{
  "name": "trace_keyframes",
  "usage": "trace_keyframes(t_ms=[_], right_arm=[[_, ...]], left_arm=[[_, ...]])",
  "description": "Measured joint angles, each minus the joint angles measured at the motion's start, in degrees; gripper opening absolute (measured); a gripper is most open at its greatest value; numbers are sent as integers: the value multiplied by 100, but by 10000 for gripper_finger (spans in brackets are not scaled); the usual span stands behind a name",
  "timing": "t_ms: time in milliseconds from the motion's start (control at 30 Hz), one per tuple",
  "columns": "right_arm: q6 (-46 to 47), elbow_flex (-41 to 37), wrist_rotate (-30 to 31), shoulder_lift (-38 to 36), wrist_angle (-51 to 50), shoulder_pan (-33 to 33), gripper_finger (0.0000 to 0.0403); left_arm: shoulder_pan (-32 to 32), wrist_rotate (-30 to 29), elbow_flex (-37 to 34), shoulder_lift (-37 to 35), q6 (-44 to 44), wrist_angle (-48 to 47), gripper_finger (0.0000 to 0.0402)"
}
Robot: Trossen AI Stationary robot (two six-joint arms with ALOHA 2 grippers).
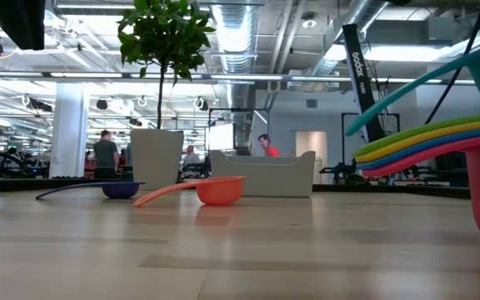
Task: Nest measuring cups in basket
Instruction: Stack the light blue measuring cup on top of the green measuring cup
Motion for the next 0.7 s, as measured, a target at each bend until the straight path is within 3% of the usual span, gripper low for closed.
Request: trace_keyframes(t_ms=[700], right_arm=[[-14,0,-196,0,-45,-47,66]], left_arm=[[1,118,0,0,72,111,82]])
